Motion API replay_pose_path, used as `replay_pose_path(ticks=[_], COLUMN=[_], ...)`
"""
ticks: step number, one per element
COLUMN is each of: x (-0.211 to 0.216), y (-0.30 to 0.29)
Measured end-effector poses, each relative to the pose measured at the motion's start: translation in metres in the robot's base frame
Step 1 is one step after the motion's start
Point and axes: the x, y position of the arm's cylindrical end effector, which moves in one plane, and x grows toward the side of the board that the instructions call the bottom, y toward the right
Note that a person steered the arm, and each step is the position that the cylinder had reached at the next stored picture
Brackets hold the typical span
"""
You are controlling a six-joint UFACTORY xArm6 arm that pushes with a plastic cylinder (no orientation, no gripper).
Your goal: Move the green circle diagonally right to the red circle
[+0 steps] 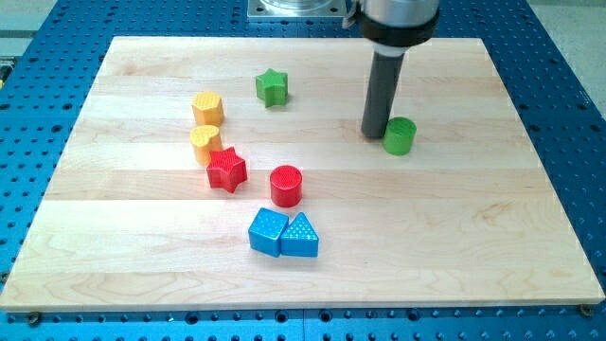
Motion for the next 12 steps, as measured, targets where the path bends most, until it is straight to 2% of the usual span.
replay_pose_path(ticks=[1, 2, 3, 4, 5, 6, 7, 8, 9, 10, 11, 12], x=[-0.012, 0.073, 0.139, 0.111, 0.056, 0.02, 0.02, 0.073, 0.107, 0.108, 0.125, 0.146], y=[0.013, -0.005, -0.01, 0.019, 0.02, 0.028, 0.059, 0.06, 0.061, 0.108, 0.092, 0.027])
